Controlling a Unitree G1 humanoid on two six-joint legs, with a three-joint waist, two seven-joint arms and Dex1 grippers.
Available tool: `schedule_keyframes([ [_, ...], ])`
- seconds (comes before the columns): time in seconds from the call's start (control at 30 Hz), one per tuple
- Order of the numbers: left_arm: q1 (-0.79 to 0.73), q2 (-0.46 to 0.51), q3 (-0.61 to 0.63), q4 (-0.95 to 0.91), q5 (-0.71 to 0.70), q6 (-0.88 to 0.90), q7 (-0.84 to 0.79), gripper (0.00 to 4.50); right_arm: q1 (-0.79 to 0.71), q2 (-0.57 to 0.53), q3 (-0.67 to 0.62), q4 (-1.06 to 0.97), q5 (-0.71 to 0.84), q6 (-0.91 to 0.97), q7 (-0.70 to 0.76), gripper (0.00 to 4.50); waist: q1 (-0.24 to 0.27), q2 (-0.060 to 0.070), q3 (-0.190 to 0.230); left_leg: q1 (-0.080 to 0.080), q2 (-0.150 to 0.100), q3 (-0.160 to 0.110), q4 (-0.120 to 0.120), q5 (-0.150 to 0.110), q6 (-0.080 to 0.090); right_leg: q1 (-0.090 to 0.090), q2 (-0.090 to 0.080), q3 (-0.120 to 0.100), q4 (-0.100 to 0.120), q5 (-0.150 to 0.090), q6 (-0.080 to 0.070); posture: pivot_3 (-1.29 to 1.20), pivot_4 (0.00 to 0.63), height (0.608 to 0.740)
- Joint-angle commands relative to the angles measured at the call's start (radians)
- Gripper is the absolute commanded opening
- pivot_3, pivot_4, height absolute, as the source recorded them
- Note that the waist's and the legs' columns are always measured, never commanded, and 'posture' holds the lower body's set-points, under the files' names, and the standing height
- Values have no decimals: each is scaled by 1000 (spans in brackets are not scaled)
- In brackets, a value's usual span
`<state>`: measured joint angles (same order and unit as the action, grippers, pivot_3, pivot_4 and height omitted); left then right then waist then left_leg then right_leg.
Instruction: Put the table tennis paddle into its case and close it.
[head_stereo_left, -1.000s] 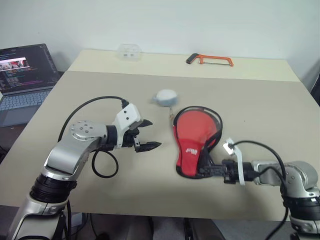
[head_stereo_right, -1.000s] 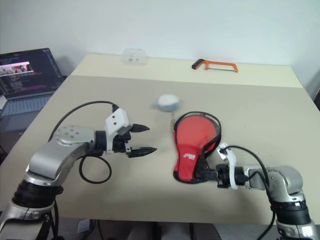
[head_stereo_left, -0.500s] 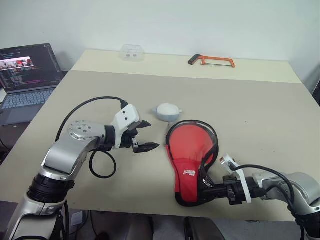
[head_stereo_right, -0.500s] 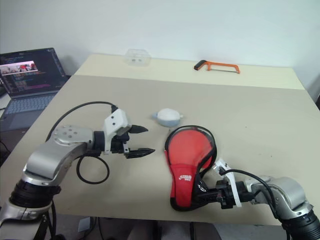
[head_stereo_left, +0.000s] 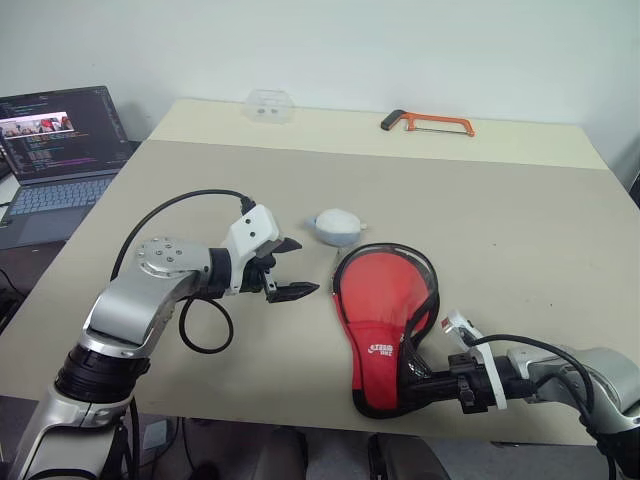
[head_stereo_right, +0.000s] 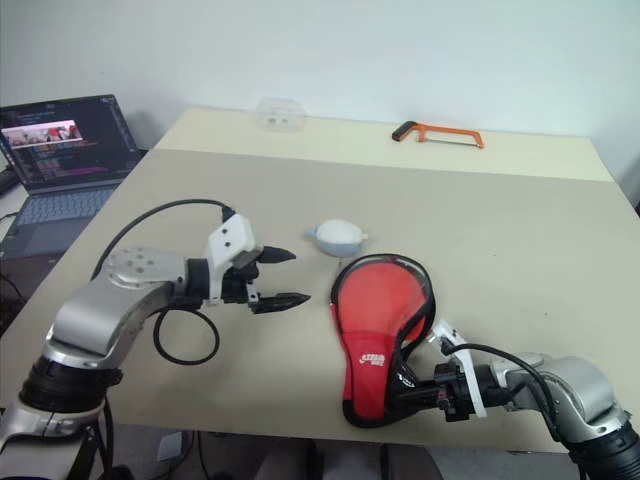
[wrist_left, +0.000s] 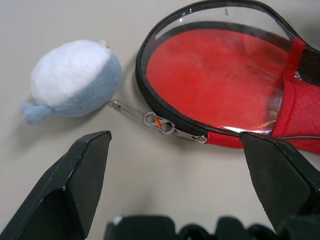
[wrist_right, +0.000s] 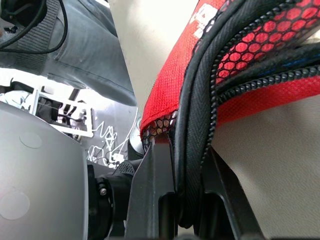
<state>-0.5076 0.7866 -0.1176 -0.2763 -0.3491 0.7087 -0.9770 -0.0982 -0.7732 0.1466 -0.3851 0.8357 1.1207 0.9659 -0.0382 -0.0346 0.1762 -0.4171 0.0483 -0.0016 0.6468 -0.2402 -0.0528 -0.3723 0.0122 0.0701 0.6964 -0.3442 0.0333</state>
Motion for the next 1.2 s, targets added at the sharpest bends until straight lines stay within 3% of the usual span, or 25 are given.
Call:
schedule_keyframes([
  [0.03,-17,0,10,1,8,-27,3,4500,9,-25,15,-32,13,-2,40,965,1,0,0,0,0,0,0,0,0,0,0,0,0,0,0,0,150,740],
  [0.3,-27,-18,4,35,22,-61,8,4500,-11,-141,-66,-103,69,2,111,3683,6,1,0,0,-1,0,3,0,0,0,0,0,2,0,-1,0,150,740],
  [0.37,-31,-19,6,48,28,-74,6,4500,13,-256,-69,-130,-10,-88,184,4405,7,1,0,0,-1,0,4,0,0,1,0,0,2,0,-1,0,150,740],
  [0.47,-39,-19,18,75,33,-92,4,4500,80,-468,-77,-125,-198,-298,297,4460,10,2,1,0,-2,1,5,0,0,1,-2,-2,2,0,0,0,150,740],
  [0.53,-45,-20,26,94,35,-102,7,4500,93,-547,-103,-85,-272,-395,327,4460,9,2,1,0,-2,1,5,0,0,1,-2,-2,1,0,0,0,150,740],
  [0.67,-65,-33,32,144,51,-133,21,4500,-12,-553,-150,-17,-308,-459,319,4460,3,2,2,0,-1,1,7,0,0,1,0,-2,3,1,-1,0,150,740],
  [0.73,-103,-53,30,187,63,-153,38,4500,-175,-437,-137,5,-294,-444,234,4460,1,2,2,1,-1,1,9,0,0,1,0,-1,4,1,-1,0,150,740],
  [0.8,-152,-78,19,233,77,-174,48,4500,-330,-245,-119,10,-265,-407,98,4460,-4,1,2,1,0,0,12,0,0,2,1,-1,5,2,-2,0,150,740],
  [0.87,-189,-100,7,269,91,-190,47,4500,-384,-94,-97,6,-280,-399,-2,4460,-1,1,2,0,0,-2,14,0,0,3,2,-1,6,2,-2,0,150,740],
  [0.97,-240,-147,-16,340,106,-216,43,4500,-380,120,-27,25,-368,-451,-167,4460,9,1,2,-2,0,-3,13,0,0,2,1,-1,5,2,-2,0,150,740],
  [1.2,-376,-245,-62,601,189,-344,34,4500,-256,326,85,113,-516,-554,-313,4460,31,1,3,-14,-1,-6,18,1,-1,-6,-5,-6,7,2,-1,0,150,740],
])
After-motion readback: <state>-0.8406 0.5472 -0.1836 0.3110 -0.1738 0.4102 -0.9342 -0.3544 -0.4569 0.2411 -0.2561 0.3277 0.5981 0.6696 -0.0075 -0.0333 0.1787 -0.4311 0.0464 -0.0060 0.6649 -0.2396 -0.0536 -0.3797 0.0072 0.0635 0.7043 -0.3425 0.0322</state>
